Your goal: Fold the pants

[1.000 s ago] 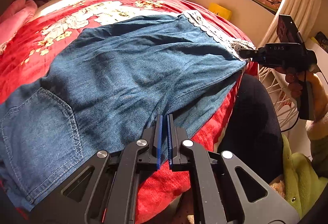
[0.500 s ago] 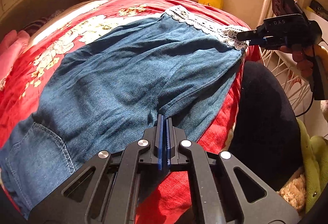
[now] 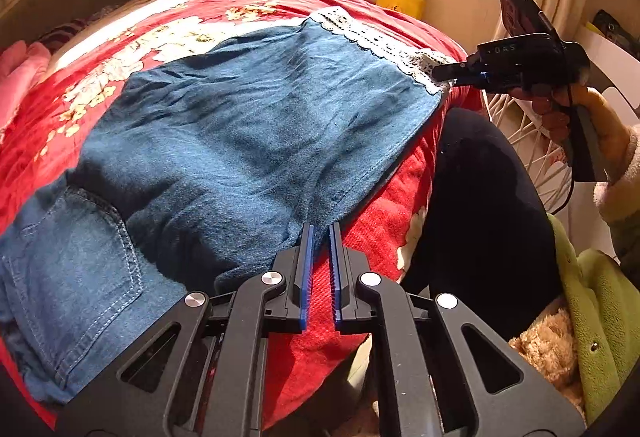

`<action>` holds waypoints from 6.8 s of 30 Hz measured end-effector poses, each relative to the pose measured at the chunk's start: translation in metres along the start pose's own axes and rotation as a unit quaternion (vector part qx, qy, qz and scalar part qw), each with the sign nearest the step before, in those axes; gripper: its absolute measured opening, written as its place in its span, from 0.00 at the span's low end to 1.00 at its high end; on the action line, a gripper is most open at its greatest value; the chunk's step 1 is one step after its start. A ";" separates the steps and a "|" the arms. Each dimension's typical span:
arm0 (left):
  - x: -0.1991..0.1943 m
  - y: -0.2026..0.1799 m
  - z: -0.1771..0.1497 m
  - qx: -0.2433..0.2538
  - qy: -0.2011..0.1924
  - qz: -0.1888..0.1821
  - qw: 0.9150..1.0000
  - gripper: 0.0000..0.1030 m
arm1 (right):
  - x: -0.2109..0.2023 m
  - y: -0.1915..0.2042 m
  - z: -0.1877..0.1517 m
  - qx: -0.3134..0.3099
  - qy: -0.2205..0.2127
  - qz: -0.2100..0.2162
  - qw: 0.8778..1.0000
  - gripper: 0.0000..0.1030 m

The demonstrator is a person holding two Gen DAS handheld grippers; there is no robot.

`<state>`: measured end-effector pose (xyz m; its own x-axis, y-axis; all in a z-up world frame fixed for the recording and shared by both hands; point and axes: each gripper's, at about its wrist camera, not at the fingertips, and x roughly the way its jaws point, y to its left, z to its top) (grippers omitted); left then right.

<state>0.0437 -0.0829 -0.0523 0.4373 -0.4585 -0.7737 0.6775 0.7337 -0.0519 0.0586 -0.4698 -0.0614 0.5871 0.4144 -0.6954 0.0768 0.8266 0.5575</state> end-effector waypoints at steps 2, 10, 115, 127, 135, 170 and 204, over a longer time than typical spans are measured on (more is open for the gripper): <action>-0.007 0.001 -0.001 -0.010 -0.006 -0.011 1.000 0.15 | 0.002 0.000 -0.001 -0.003 0.004 0.000 1.000 0.14; -0.068 0.038 -0.034 -0.090 -0.049 0.050 0.993 0.29 | -0.020 0.001 0.006 -0.010 -0.023 0.002 1.000 0.34; 0.023 0.172 0.133 -0.254 -0.091 0.086 0.959 0.51 | 0.050 0.042 0.156 -0.137 -0.034 0.017 0.990 0.66; -0.061 0.127 0.060 -0.283 -0.126 0.118 0.943 0.79 | 0.001 0.027 0.078 -0.115 -0.047 0.018 0.992 0.73; -0.103 0.115 -0.010 -0.325 -0.124 0.142 0.927 0.87 | -0.001 0.029 0.047 -0.101 -0.040 0.005 0.994 0.77; -0.057 0.149 -0.072 -0.474 -0.095 0.111 0.869 0.32 | 0.019 -0.002 0.043 -0.012 -0.026 0.019 0.999 0.21; -0.122 0.082 -0.014 -0.323 -0.103 0.216 0.915 0.79 | -0.026 0.002 0.038 -0.041 -0.067 0.002 0.997 0.65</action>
<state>0.0372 0.0401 0.0289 0.7299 -0.0910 -0.6775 -0.0482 0.9818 -0.1838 0.0744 -0.4938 -0.0251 0.6905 0.3680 -0.6227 0.0115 0.8552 0.5182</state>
